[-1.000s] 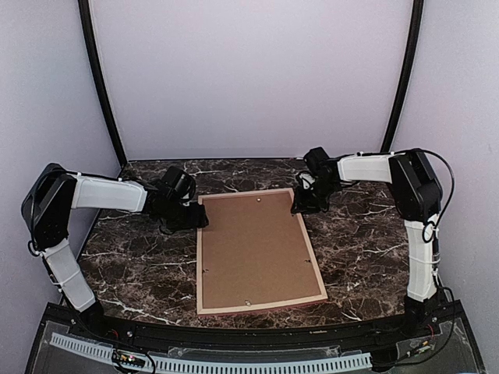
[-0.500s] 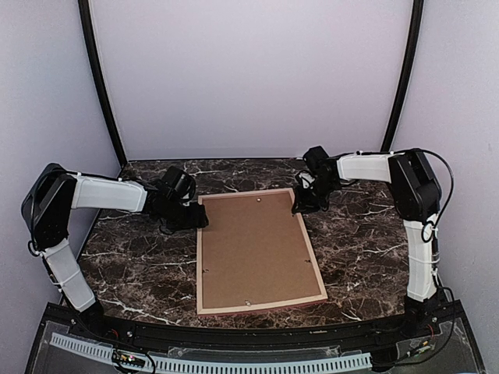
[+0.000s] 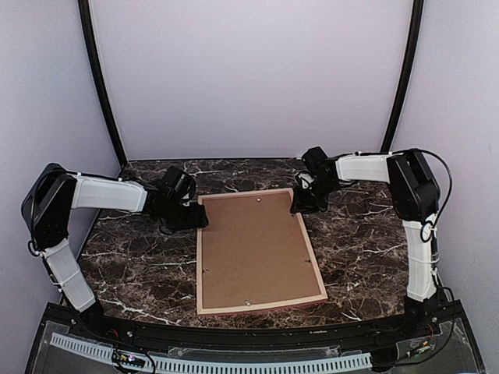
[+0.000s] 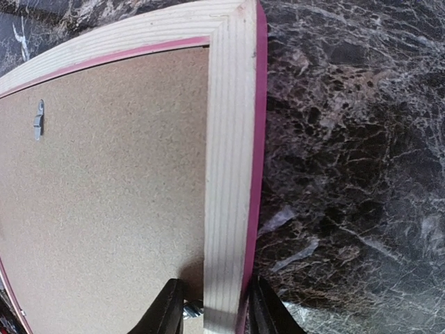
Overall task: Put the photo into the frame
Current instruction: Press the fastener onto the backboard.
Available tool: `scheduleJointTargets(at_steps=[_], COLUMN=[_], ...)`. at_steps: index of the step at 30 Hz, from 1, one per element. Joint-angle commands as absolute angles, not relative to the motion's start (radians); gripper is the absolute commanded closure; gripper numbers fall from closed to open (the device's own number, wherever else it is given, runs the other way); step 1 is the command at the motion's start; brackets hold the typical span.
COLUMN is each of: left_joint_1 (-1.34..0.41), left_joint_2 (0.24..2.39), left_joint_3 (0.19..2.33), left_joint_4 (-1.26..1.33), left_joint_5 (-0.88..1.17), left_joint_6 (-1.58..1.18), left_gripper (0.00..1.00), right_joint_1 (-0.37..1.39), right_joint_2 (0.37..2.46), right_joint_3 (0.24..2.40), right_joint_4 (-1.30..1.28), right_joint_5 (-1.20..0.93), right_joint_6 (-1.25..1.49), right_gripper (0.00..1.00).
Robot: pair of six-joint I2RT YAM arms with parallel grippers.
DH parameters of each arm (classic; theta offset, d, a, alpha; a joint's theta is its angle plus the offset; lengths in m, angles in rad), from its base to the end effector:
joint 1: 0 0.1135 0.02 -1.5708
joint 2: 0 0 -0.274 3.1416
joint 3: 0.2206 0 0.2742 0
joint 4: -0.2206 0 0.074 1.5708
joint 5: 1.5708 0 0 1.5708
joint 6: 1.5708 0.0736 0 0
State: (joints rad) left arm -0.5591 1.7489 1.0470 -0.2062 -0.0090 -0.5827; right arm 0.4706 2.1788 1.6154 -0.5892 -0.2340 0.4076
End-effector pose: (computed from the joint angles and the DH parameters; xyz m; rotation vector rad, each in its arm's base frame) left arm 0.3415 -0.2129 0.1399 -0.0339 2.5403 -0.4627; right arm 0.4325 0.2391 0.1132 -0.1585 2.8063 0.5524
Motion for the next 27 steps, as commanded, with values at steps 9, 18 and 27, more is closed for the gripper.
scheduleJointTargets(at_steps=[9,18,27], left_joint_1=[-0.555,-0.555,-0.555], left_joint_2=[1.718,1.715,1.709], left_joint_3=[1.033,1.028,1.02], left_joint_4=[-0.2,-0.202,-0.209], left_joint_5=[-0.014,-0.03,-0.051], left_joint_6=[-0.563,-0.556,-0.552], left_gripper=[0.3,0.3,0.3], right_joint_1=[0.486,0.474,0.425], right_joint_2=[2.24,2.265,2.333], right_joint_3=[1.559,1.582,1.674], right_joint_4=[-0.623,-0.629,-0.683], right_joint_5=[-0.179,-0.242,-0.428], right_joint_6=[0.433,0.398,0.225], right_gripper=[0.81,0.9,0.9])
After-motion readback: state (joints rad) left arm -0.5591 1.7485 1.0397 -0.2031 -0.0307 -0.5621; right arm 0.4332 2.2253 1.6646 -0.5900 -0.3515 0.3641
